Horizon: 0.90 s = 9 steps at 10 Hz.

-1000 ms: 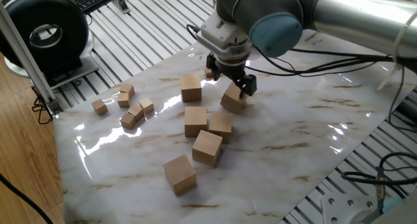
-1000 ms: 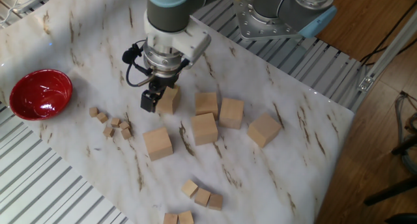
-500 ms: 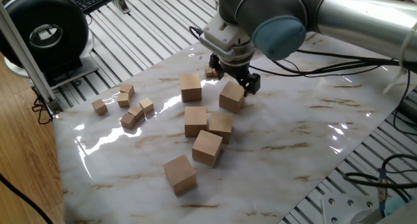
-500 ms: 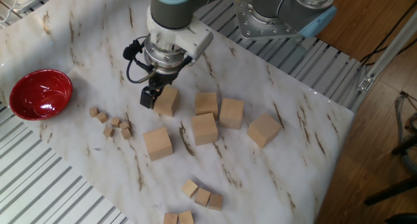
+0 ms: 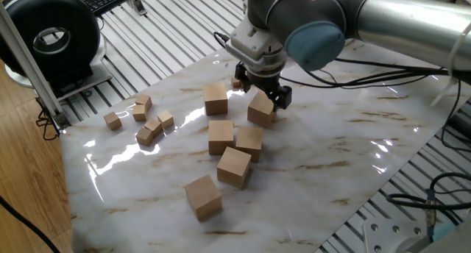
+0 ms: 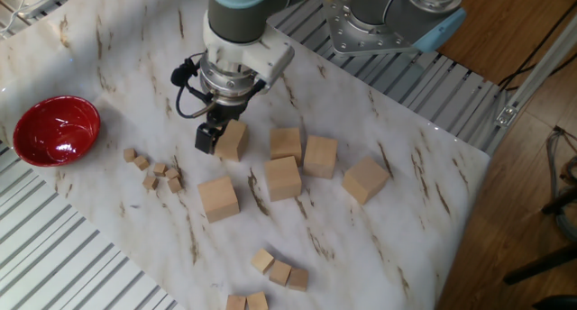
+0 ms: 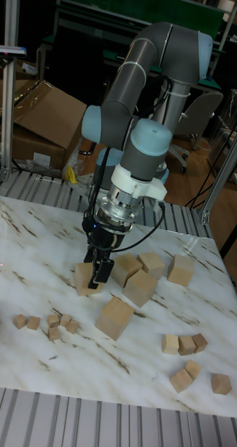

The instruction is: Pick up one small block

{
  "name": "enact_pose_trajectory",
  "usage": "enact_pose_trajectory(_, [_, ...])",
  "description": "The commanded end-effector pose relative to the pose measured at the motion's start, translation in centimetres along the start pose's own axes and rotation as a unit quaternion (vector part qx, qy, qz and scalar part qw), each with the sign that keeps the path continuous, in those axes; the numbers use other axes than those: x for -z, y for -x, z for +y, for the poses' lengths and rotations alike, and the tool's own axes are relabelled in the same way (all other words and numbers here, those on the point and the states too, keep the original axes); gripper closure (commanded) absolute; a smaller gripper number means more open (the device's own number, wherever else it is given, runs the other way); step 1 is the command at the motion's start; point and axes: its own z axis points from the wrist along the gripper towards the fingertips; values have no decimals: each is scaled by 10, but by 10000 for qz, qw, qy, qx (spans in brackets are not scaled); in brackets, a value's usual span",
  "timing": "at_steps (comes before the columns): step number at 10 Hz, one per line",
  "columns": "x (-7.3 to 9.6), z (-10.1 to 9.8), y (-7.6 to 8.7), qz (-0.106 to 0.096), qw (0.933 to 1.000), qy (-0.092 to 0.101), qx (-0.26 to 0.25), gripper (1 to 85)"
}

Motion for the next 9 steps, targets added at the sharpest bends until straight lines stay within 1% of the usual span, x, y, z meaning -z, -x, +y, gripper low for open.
enact_pose_trajectory(1, [-12,-4,6,-106,9999,-86,-10,7])
enact_pose_trajectory(2, [-13,-4,9,-144,9998,-92,-68,7])
enact_pose_trajectory(3, [-12,-7,14,-249,9995,-155,-90,7])
enact_pose_trajectory(4, [-12,-10,18,-320,9991,-210,-208,53])
enact_pose_trajectory(5, [-12,-11,20,-371,9981,-216,-435,170])
enact_pose_trajectory(6, [-11,-19,22,-426,9952,-361,-801,443])
enact_pose_trajectory(7, [-11,-20,22,-423,9940,-377,-938,580])
enact_pose_trajectory(8, [-9,-20,17,-378,9924,-374,-1114,670])
enact_pose_trajectory(9, [-5,-18,9,-282,9907,-324,-1289,780])
